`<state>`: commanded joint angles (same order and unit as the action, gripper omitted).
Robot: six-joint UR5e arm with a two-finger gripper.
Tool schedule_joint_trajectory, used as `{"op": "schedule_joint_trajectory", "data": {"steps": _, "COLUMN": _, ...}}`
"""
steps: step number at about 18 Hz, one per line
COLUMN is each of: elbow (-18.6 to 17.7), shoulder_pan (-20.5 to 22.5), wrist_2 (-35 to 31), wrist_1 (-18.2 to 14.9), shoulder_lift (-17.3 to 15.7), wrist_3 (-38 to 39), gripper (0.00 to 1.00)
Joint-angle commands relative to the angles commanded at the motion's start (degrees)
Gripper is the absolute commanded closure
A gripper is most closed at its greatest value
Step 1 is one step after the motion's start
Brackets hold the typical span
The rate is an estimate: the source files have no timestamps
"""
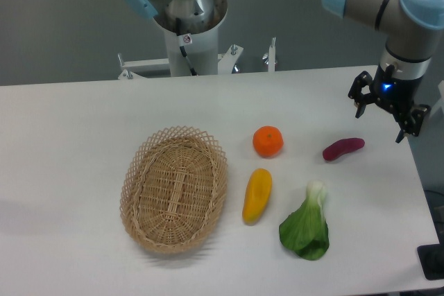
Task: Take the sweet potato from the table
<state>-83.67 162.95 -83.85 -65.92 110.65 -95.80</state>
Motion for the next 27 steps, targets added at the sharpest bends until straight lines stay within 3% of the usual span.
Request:
{"op": "schedule_joint_trajectory", "data": {"steps": 6, "elbow": -1.4, "shoulder_pan": 0.0, "wrist_2": 0.0, "wrist_1": 0.61, "shoulder_lift": -0.44, "wrist_3": -0.27, "gripper": 0.0}}
{"op": "schedule_joint_trajectory", "data": {"steps": 11, "elbow": -5.18, "shoulder_pan": 0.09, "wrist_2": -0.09, "wrist_1": 3.6, "shoulder_lift": -0.96, "wrist_3": -0.61, "gripper": 0.0}}
{"op": "schedule_joint_trajectory", "data": {"steps": 15, "elbow": -7.9, "shoulder_pan": 0.09, "wrist_2": -0.17, "wrist_1": 5.36, "shoulder_lift": -1.05, "wrist_3": -3.42, "gripper": 0.0}}
{"op": "schedule_joint_trajectory", "data": {"steps": 22, "elbow": -10.54, "shoulder_pan": 0.26, "wrist_2": -4.04, "wrist_1": 5.71, "shoulder_lift": 0.0, "wrist_3": -10.28, "gripper": 0.0}}
{"op": "schedule_joint_trajectory", "data": {"steps": 23, "elbow": -11.59, "shoulder_pan": 0.18, "wrist_2": -4.65, "wrist_1": 7.02, "shoulder_lift": 0.44, "wrist_3": -10.46, "gripper": 0.0}}
{"op": "schedule_joint_trajectory", "data": {"steps": 26, "elbow": -15.72, "shoulder_pan": 0.18, "wrist_2": -5.45, "wrist_1": 16.05, "shoulder_lift": 1.66, "wrist_3": -11.16, "gripper": 0.0}}
{"op": "schedule_joint_trajectory", "data": {"steps": 27, "elbow": -16.17, "shoulder_pan": 0.26, "wrist_2": -5.45, "wrist_1": 16.87, "shoulder_lift": 2.02, "wrist_3": -11.51, "gripper": 0.0}}
